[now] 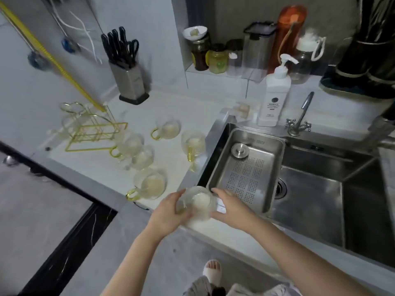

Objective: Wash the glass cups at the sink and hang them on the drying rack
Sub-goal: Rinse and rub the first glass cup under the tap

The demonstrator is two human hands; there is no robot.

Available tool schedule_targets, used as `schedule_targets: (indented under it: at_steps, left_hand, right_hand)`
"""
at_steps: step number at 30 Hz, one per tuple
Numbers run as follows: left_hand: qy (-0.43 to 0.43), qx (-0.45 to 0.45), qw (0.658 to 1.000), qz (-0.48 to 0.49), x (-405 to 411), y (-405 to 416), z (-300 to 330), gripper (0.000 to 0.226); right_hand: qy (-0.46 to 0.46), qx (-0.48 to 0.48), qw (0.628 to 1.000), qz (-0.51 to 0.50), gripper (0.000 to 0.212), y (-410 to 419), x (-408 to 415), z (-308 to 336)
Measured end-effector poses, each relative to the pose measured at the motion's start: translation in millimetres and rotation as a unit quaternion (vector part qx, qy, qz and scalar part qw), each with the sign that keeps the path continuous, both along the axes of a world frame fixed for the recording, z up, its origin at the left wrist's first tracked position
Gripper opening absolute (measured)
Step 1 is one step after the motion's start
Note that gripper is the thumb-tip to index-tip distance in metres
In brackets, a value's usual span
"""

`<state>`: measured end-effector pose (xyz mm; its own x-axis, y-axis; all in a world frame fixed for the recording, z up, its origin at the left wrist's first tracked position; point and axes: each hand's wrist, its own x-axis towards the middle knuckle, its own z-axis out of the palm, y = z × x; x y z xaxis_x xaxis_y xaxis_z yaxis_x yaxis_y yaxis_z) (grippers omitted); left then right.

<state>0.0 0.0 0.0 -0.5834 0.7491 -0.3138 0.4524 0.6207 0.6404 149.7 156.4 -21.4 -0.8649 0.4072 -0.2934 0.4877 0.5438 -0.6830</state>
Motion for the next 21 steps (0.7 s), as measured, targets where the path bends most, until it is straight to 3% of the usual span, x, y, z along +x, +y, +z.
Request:
schedule_targets:
  at_steps: [7, 21]
  left_hand:
    - [-0.071, -0.017, 0.997, -0.032, -22.2, -2.1, -33.5, 0.084]
    - [-0.141, 0.111, 0.979, -0.1, -37.1, 46.9, -19.6, 0.062]
  right_hand:
    - [-0.016, -0.041, 0.999, -0.02, 0.096, -9.7, -21.9, -18.2]
    - [0.089, -0.129, 0.972, -0.174, 0.086, 12.0, -14.2, -11.6]
